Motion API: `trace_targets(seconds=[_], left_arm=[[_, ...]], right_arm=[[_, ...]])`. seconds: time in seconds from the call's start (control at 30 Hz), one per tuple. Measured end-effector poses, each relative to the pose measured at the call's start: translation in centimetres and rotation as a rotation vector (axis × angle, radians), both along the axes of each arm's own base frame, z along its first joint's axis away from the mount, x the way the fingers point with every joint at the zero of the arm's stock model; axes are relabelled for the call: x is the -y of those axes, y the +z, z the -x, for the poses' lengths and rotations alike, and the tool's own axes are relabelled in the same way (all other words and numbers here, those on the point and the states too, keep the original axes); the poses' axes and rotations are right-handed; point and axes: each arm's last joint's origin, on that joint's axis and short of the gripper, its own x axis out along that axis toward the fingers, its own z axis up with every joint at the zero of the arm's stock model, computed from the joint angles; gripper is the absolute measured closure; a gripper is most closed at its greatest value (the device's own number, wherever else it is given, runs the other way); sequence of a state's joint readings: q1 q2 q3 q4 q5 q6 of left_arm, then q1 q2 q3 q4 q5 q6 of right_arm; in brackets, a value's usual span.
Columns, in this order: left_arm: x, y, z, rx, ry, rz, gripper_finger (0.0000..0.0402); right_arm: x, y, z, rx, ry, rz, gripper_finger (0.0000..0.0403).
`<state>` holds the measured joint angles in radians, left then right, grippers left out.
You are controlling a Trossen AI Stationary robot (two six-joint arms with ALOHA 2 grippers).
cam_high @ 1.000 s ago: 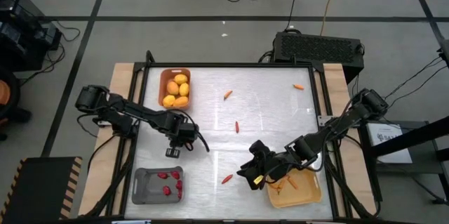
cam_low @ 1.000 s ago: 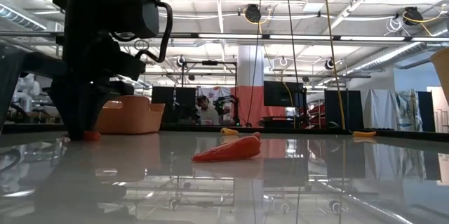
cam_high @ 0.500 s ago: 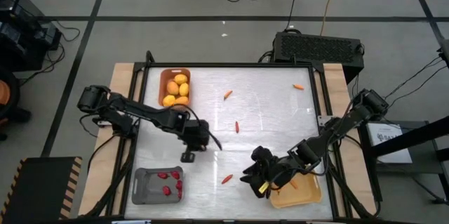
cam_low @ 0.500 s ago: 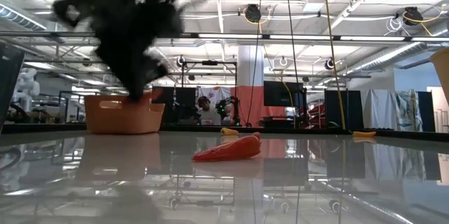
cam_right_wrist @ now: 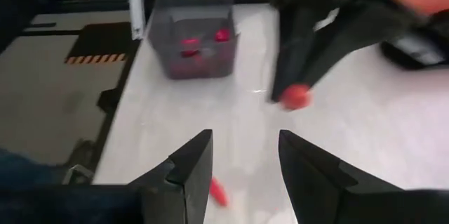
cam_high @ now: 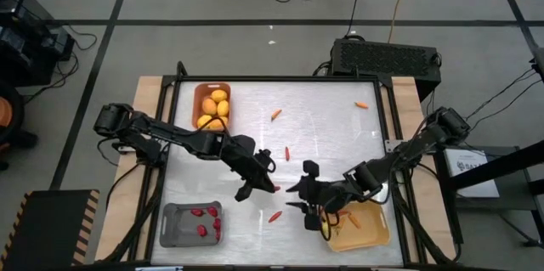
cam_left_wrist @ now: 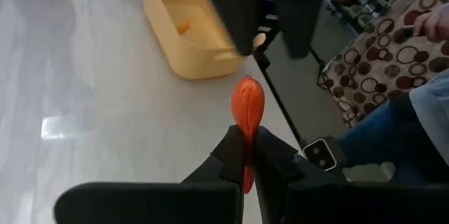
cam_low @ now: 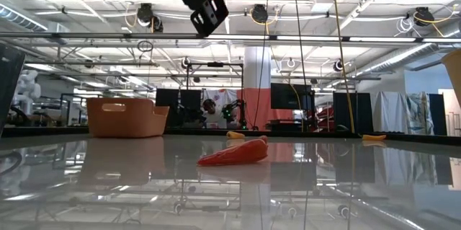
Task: Sort produce into baskets
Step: Put the red chili pepper into the yellow bin
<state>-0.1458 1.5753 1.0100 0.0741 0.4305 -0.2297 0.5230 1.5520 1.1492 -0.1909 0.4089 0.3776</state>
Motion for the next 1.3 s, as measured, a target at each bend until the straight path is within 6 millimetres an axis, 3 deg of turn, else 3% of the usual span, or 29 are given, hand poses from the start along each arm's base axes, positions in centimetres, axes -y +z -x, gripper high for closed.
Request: trace_targets(seconds=[0.33,0.77,1.3], left_arm=[[0.4,0.0,0.1,0.001,-0.003,-0.005,0.0384],[0.4,0.0,0.1,0.002,0.004,-0.013,0.0384],[0.2,0.0,-0.1,0.013,0.078,-0.055,0.0384]], right_arm=[[2.3,0.2,-1.2,0.022,-0.064,0.014,0.0248],[3.5,0.3,-2.0,0.017,-0.028,-0.05,0.0249],[3.7,0.2,-2.0,0.009,-0.031,-0.047,0.0322]])
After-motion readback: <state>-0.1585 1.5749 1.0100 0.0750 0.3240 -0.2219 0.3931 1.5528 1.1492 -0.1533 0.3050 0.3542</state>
